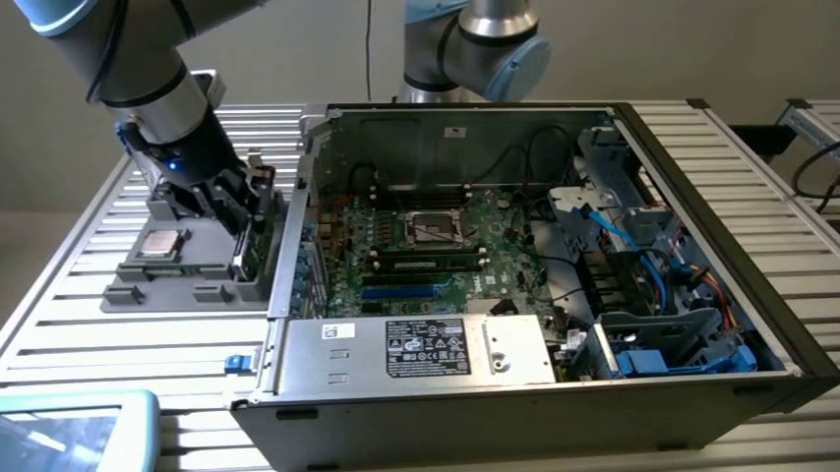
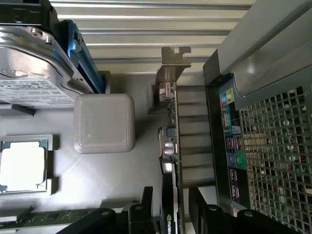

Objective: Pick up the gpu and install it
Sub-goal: 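Pick up the gpu and move the gpu toward the slot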

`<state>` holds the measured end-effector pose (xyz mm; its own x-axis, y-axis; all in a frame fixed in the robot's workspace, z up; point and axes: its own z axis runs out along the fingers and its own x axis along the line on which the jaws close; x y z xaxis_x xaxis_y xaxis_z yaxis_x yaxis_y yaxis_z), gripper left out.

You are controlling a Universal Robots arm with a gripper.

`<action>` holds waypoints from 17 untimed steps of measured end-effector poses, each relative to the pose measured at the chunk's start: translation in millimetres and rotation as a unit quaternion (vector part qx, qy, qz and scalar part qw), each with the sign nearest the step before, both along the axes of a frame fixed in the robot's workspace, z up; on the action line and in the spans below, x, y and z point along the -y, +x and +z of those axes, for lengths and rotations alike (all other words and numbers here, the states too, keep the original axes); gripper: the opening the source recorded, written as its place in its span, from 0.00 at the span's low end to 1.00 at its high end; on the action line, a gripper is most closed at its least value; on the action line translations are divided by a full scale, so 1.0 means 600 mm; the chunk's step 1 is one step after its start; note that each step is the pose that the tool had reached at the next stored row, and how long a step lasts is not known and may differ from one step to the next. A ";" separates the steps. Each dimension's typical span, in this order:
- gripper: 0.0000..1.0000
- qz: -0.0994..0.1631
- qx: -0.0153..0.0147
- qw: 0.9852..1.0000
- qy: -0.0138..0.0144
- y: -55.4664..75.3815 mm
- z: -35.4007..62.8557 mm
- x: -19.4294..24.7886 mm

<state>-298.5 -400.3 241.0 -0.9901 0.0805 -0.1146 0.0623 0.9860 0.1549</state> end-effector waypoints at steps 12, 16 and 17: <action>0.42 -0.004 0.000 1.000 0.011 0.003 -0.017 0.0070; 0.42 -0.005 0.000 1.000 0.011 0.005 -0.019 0.0060; 0.42 -0.006 -0.001 1.000 0.011 0.005 -0.019 0.0055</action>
<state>-295.6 -403.5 229.5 -0.9893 0.0943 -0.1109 0.0739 0.9816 0.1759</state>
